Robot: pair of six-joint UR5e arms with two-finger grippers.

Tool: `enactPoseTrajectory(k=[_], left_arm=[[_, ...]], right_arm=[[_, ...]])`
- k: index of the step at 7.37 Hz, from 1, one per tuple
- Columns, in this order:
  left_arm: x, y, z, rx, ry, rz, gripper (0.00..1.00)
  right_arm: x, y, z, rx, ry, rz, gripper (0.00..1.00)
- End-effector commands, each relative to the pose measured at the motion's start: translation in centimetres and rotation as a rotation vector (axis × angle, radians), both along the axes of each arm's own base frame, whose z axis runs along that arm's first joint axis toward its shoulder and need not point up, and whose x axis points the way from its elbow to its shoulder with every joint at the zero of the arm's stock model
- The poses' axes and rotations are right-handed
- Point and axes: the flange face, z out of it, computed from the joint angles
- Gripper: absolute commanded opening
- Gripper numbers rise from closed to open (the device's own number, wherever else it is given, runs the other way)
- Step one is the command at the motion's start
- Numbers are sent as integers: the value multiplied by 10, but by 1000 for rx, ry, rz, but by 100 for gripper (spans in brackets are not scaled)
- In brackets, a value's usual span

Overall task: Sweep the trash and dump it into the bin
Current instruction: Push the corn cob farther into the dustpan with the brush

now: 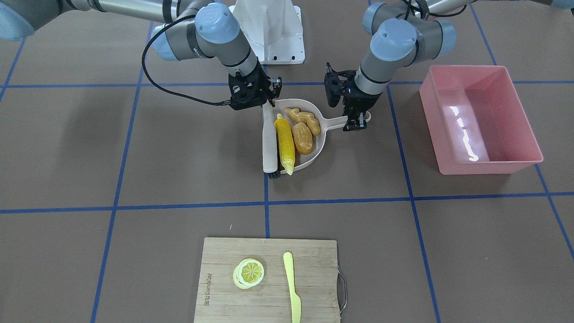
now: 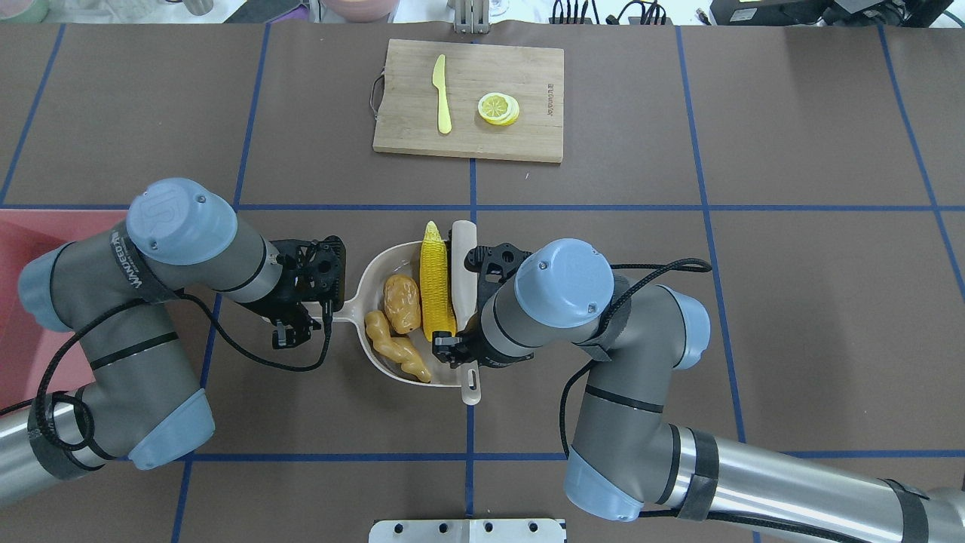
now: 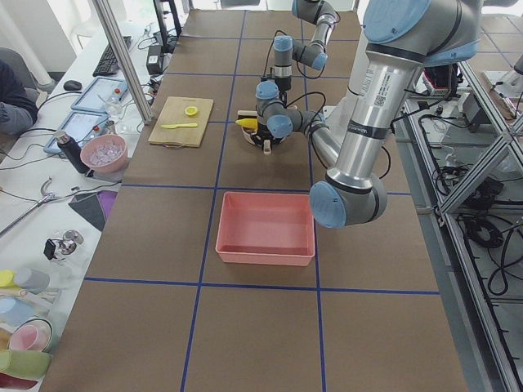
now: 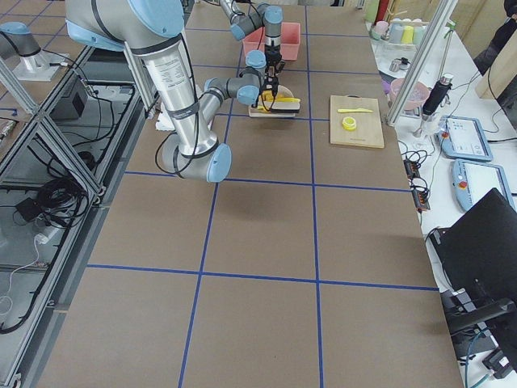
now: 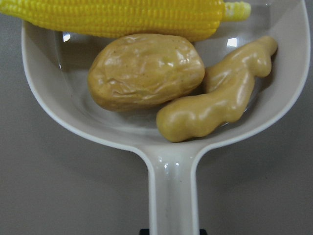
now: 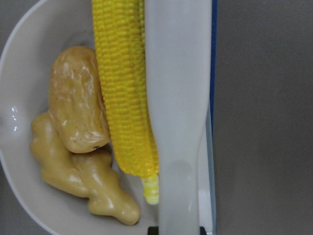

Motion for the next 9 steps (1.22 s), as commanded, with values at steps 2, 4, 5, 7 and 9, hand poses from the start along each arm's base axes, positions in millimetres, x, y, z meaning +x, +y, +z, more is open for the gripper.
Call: enactPoseTrajectory(k=[2, 4, 5, 7, 9], left_arm=[[-1, 1, -5, 6, 14, 0, 24], [0, 1, -7, 2, 19, -3, 24], [0, 1, -9, 5, 26, -4, 23], [0, 1, -15, 4, 57, -19, 23], [1, 0, -11, 1, 50, -20, 22]], right_arm=[[13, -10, -2, -2, 11, -18, 0], [43, -18, -11, -21, 22, -30, 0], [52, -15, -10, -17, 43, -38, 0], [69, -13, -3, -8, 105, -74, 0], [96, 0, 2, 11, 123, -93, 0]])
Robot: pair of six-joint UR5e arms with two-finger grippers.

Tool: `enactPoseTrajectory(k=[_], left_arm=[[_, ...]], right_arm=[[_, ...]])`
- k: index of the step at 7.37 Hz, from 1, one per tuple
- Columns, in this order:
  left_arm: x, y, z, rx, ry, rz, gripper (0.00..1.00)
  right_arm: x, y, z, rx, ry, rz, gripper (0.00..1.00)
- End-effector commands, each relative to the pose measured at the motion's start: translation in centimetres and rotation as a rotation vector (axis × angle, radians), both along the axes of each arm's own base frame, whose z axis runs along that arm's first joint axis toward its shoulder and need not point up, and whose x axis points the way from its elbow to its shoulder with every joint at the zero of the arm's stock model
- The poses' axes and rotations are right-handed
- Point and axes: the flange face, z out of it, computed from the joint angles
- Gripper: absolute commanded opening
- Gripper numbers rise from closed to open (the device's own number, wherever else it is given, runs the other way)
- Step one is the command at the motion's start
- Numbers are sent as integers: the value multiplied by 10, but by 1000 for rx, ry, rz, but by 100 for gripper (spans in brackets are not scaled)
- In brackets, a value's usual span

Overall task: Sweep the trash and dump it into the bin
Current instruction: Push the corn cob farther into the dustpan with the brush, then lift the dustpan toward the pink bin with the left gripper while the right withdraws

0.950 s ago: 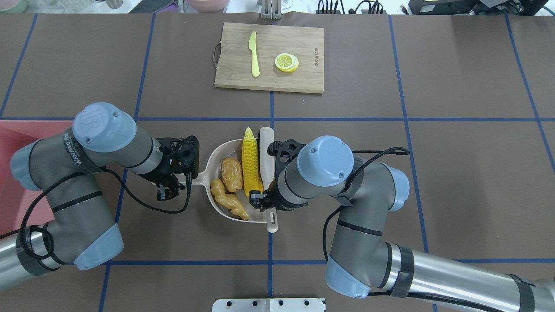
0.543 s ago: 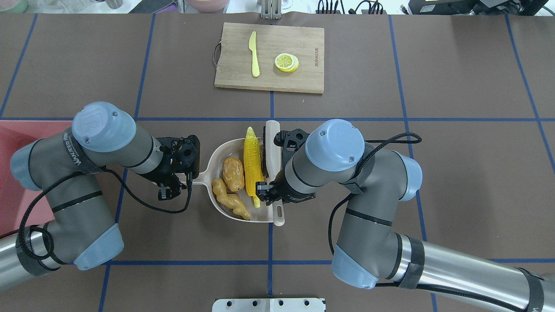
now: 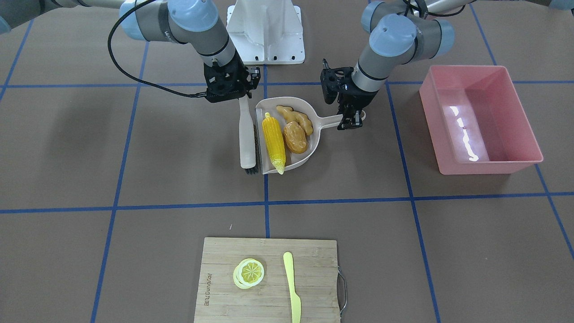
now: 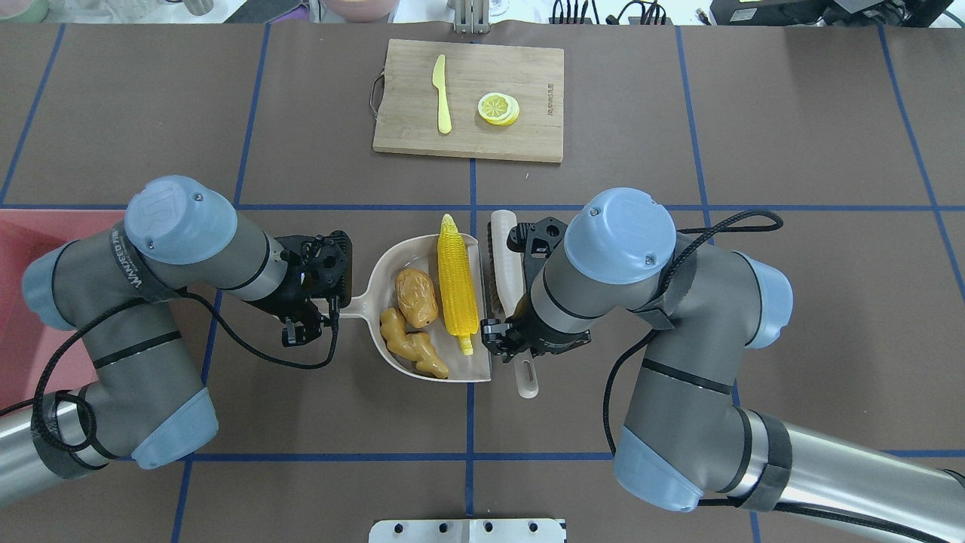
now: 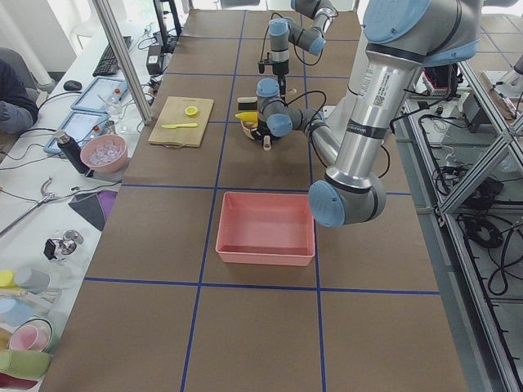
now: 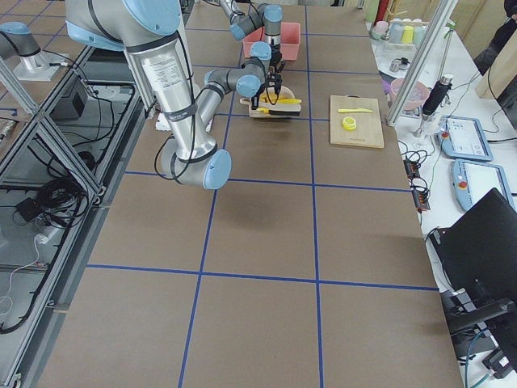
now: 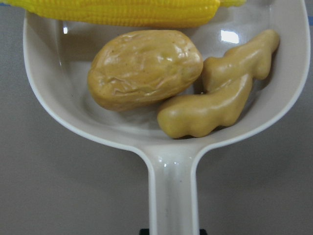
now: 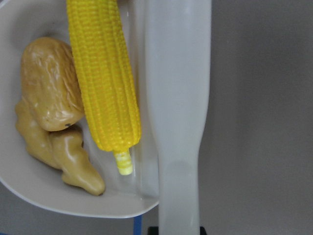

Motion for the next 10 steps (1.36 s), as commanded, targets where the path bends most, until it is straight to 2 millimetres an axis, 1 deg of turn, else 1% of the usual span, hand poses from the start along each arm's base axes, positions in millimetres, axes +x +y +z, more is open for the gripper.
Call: enactPoseTrajectory(k=[1, 2, 4, 5, 6, 8, 9, 10], left_arm=[[-1, 1, -1, 2, 4, -1, 22], [-2, 1, -3, 4, 10, 0, 22], [-6, 4, -9, 13, 34, -3, 21], [-9, 6, -11, 18, 65, 1, 21], [-14, 13, -12, -10, 112, 19, 21], [-31, 22, -7, -11, 185, -5, 21], [-43, 28, -6, -33, 244, -28, 21], [-63, 35, -1, -38, 298, -52, 21]], right_arm=[[19, 7, 3, 5, 19, -10, 0], [29, 8, 4, 10, 36, -14, 0], [64, 14, 8, 33, 97, -37, 0], [72, 14, 11, 43, 124, -46, 0], [82, 7, 26, 35, 150, -31, 0], [130, -12, 44, 48, 175, 13, 0], [153, -14, 64, 70, 204, 4, 0], [168, -17, 79, 79, 225, 6, 0]])
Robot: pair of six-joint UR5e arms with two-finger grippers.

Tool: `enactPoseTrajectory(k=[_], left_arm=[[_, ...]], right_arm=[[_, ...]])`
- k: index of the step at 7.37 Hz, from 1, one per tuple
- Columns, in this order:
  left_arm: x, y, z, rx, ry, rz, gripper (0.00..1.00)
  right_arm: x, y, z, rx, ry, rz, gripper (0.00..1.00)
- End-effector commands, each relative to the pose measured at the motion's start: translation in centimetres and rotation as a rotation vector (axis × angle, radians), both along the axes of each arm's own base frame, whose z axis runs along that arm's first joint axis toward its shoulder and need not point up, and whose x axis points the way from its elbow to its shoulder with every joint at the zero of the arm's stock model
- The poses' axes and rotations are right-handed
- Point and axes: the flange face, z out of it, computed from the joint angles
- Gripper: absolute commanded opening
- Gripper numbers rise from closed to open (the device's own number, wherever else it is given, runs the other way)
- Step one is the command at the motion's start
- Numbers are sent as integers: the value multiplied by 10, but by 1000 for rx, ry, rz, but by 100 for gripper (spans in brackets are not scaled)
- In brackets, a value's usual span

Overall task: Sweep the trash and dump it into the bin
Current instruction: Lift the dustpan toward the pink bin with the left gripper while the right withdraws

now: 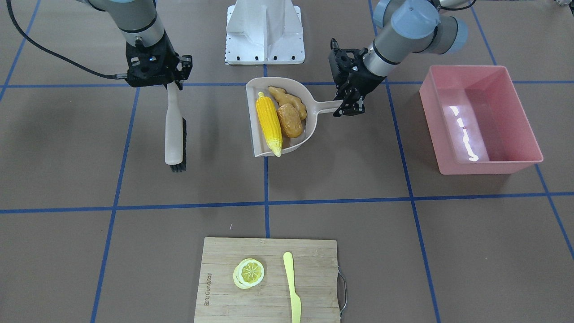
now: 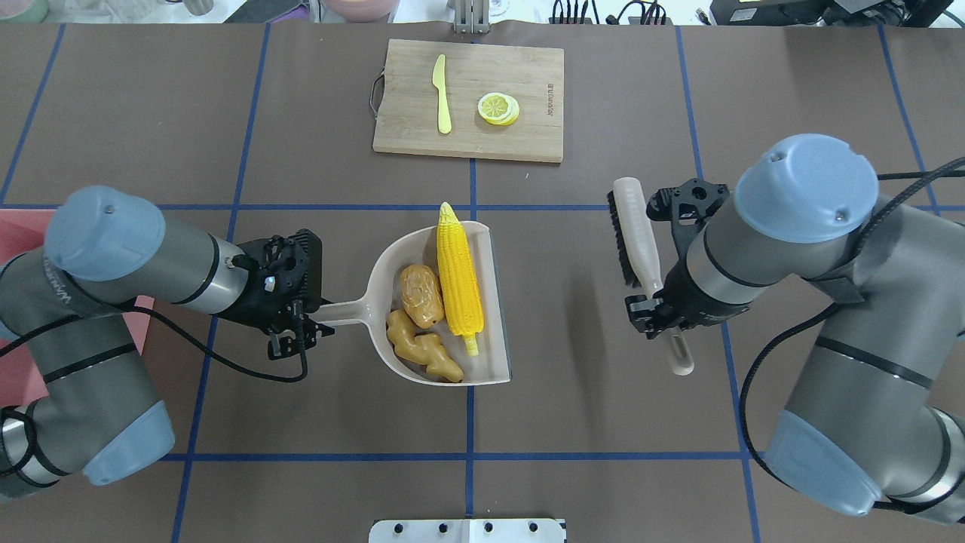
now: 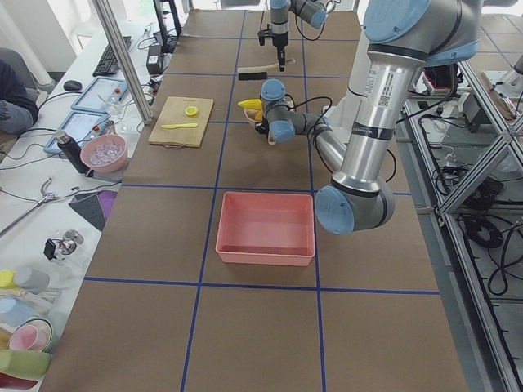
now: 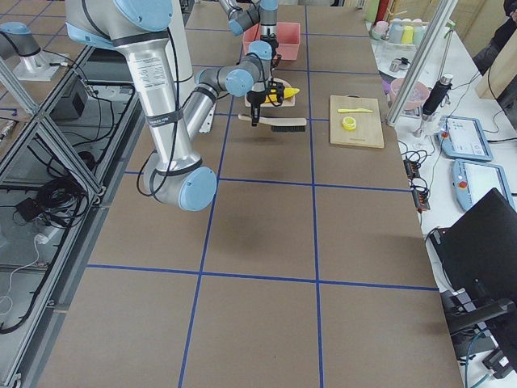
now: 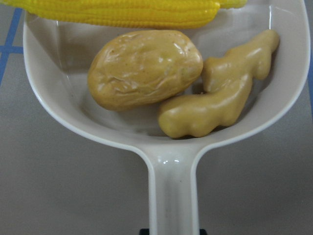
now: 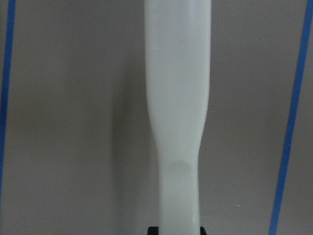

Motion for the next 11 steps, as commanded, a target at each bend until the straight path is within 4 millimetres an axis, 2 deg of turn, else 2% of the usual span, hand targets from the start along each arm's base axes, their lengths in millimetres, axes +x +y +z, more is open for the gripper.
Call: enactPoseTrajectory(k=[1, 2, 3, 5, 6, 7, 8, 9, 10, 11], left_arm=[[-55, 14, 17, -11, 82, -55, 21], [-93, 16, 41, -25, 73, -86, 21], [-145, 15, 61, -89, 83, -134, 21], [-259, 35, 123, -216, 54, -259, 20], [-309, 49, 156, -295, 16, -326, 20], [-344, 60, 178, -356, -9, -404, 19], [-374, 80, 207, -439, -43, -466, 19], [-391, 99, 226, -499, -66, -501, 18], [-401, 109, 248, -548, -108, -507, 19], [-407, 119, 267, -567, -200, -466, 19]], right_arm=[[40, -8, 36, 27, 54, -1, 0], [58, -12, 57, 18, 82, 14, 0], [72, -10, 78, -12, 107, 26, 0], [95, -4, 119, -18, 111, 52, 0], [109, 1, 150, -19, 113, 65, 0], [125, 3, 178, -15, 103, 85, 0], [137, 8, 200, -12, 92, 97, 0], [146, 12, 230, 10, 67, 100, 0], [153, 11, 254, 42, 47, 75, 0], [155, 9, 268, 41, 54, 50, 0]])
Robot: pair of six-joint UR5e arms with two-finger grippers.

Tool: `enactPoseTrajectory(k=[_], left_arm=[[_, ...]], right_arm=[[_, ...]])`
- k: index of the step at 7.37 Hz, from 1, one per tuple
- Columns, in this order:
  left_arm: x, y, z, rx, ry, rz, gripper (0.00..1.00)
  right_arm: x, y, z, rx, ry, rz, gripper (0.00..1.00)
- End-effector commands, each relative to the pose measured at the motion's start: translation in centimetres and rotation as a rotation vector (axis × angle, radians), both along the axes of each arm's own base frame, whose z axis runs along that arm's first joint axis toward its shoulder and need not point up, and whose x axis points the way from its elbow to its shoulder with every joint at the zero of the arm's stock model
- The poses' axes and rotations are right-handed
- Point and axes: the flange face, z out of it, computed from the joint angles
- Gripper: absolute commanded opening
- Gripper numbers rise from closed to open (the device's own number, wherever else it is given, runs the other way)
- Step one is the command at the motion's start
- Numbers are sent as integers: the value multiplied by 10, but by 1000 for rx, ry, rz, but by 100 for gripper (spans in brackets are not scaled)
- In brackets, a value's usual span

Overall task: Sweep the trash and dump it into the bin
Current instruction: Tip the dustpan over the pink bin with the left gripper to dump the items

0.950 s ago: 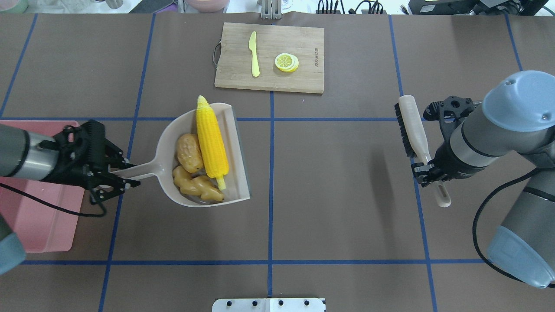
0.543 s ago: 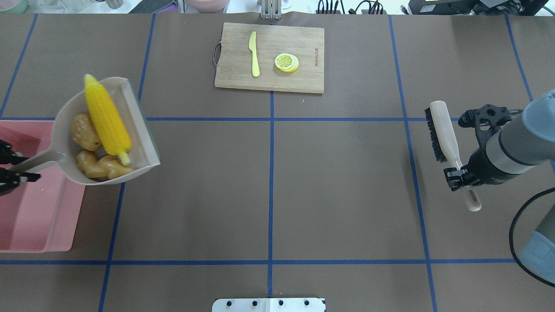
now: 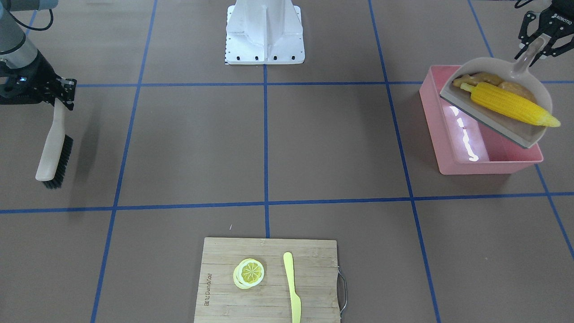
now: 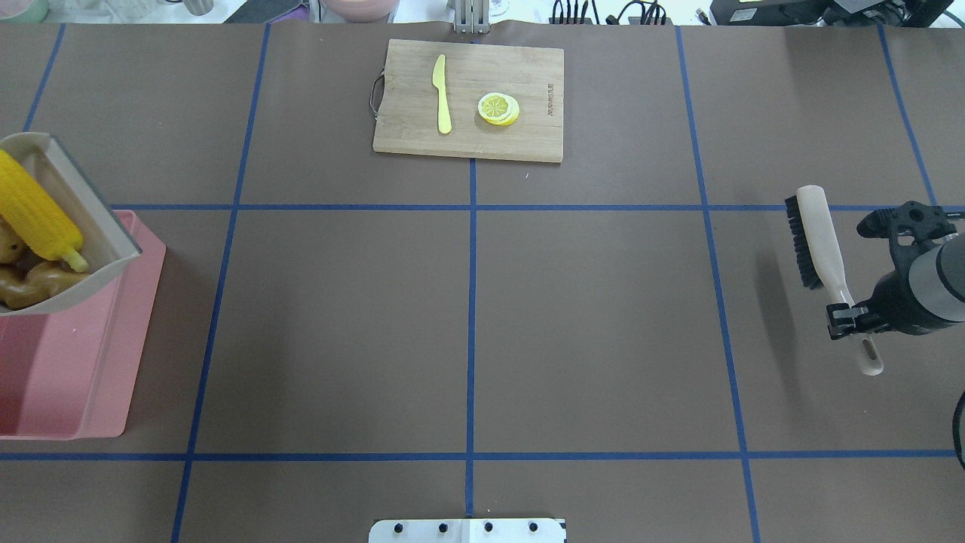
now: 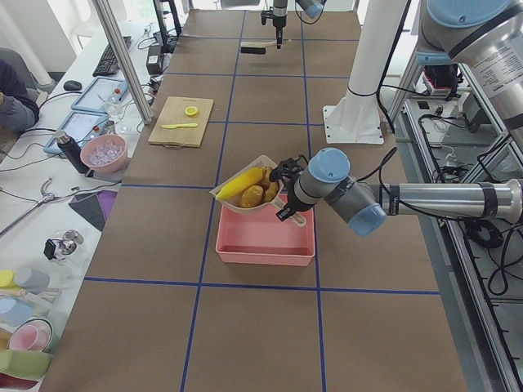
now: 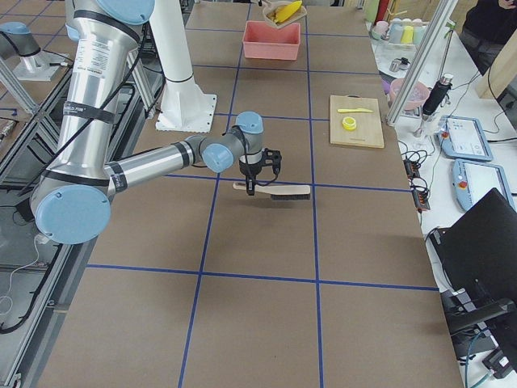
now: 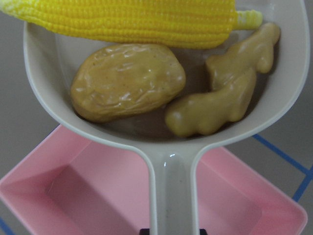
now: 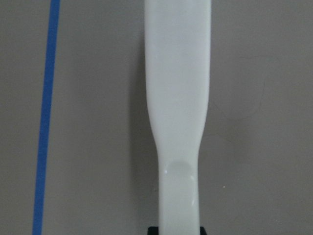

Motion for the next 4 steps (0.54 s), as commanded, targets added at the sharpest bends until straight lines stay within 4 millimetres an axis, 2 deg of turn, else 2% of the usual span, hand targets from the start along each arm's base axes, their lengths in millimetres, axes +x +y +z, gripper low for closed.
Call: enactPoseTrajectory(k=[1, 2, 3, 4], left_arm=[[-23, 30, 33, -94, -117, 85, 18], [-24, 29, 39, -136, -142, 115, 18], [-25, 32, 29, -132, -158, 154, 18], [-36, 37, 26, -135, -197, 218, 18]], right_arm=[[6, -1, 38, 8, 3, -32, 0], [3, -4, 52, 15, -1, -33, 0], [0, -6, 60, 9, 2, -32, 0], [0, -6, 64, 2, 5, -33, 0]])
